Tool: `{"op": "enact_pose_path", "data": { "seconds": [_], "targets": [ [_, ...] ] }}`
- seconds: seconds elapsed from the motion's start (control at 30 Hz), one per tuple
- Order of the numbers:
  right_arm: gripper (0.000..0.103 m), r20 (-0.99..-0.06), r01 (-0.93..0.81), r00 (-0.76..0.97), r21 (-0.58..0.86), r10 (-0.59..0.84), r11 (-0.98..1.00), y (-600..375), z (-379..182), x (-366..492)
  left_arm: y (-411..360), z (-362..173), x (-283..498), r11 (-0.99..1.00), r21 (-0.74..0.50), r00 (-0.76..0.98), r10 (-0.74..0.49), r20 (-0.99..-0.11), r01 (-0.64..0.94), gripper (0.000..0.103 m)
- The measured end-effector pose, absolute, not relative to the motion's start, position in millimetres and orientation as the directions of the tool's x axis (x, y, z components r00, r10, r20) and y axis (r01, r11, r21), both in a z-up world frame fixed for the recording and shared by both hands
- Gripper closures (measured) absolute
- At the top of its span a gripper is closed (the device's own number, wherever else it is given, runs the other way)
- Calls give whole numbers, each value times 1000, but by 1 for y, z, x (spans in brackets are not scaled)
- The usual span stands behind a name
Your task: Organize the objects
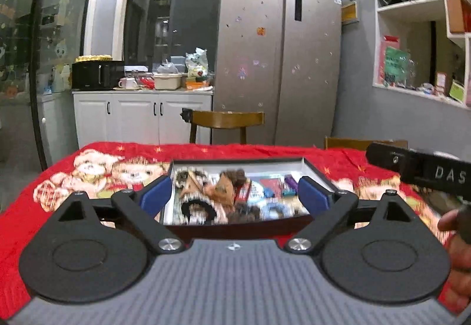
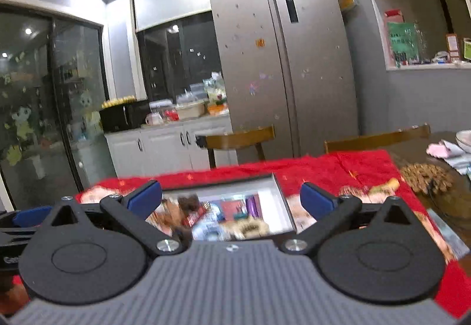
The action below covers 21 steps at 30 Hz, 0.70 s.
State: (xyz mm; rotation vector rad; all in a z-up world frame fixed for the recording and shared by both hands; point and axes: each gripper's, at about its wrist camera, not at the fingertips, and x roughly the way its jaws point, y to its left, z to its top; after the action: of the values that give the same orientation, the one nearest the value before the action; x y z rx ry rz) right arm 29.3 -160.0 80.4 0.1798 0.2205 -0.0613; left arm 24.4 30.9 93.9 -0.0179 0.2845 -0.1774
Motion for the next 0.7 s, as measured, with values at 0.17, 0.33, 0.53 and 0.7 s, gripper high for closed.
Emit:
{"op": "enact_pose_path", "data": {
  "seconds": [0.17,0.33,0.53,0.7],
  "targets": [
    [0,-288,117,956,206,-54,972,-169,45,28,41,61,24,986,-40,934,-168,-316,164,7],
    [0,-325,123,944,212,-49,969,-170,21,29,42,40,31,990,4,941,-133,-312,141,7],
    [0,-339,85,940,127,-38,988,-152,5,27,48,26,47,991,-31,925,-133,-356,130,7],
    [0,-369,69,929,102,-27,992,-143,-4,27,44,12,49,996,41,935,-61,-348,80,7]
  ]
}}
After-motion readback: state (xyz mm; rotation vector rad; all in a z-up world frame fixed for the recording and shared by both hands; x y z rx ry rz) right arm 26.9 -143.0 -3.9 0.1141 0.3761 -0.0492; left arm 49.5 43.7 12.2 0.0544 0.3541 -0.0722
